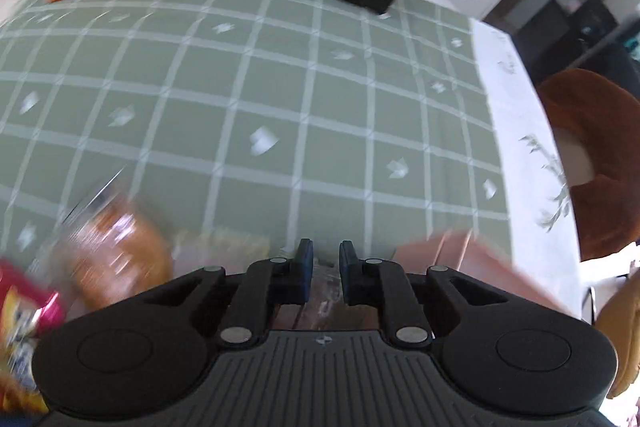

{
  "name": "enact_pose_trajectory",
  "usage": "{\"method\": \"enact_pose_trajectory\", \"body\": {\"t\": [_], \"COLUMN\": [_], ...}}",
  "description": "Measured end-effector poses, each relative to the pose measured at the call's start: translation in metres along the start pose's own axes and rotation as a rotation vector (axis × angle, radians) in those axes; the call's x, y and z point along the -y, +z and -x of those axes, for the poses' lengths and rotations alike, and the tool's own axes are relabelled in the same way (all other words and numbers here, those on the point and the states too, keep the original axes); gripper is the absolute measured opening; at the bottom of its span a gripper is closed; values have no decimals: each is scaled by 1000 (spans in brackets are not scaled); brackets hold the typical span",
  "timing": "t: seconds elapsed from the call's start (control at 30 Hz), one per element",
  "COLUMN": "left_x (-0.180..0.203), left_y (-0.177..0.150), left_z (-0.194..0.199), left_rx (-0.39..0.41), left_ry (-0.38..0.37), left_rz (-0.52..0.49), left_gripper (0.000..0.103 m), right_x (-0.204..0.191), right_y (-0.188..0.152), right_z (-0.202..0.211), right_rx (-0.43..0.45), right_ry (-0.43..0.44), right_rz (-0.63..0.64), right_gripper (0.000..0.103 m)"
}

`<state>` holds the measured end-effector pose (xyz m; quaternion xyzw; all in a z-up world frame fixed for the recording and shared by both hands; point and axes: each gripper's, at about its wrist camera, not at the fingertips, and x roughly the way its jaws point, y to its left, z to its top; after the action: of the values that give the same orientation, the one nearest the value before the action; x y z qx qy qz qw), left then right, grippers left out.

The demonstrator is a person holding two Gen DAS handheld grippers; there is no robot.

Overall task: Organize snacks
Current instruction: 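Grasp the long wrapped bar with the left tool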

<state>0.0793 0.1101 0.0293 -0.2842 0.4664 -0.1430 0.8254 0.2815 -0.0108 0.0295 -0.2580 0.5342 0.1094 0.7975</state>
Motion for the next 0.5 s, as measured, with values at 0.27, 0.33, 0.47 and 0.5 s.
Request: {"method": "enact_pose_trajectory", "body": {"t": [0.27, 0.33, 0.47, 0.5], "left_x": [22, 31, 47, 50], "left_y": [1, -1, -13, -17], "left_z": [7, 0, -13, -14], "left_rx": [23, -11, -64, -68], "left_ry": [42, 65, 95, 101], "left_rz": [-47, -100, -175, -192], "left_gripper": [50, 49, 45, 42], "right_x": [-15, -19, -9, -6], "right_y": [-70, -90, -127, -137], "right_z": [44, 55, 79, 87], "right_rx": [-28, -13, 47, 81], "right_ry": [225, 266, 349, 355], "right_rz": [-68, -76, -198, -220], "right_gripper": [14, 13, 14, 15]}}
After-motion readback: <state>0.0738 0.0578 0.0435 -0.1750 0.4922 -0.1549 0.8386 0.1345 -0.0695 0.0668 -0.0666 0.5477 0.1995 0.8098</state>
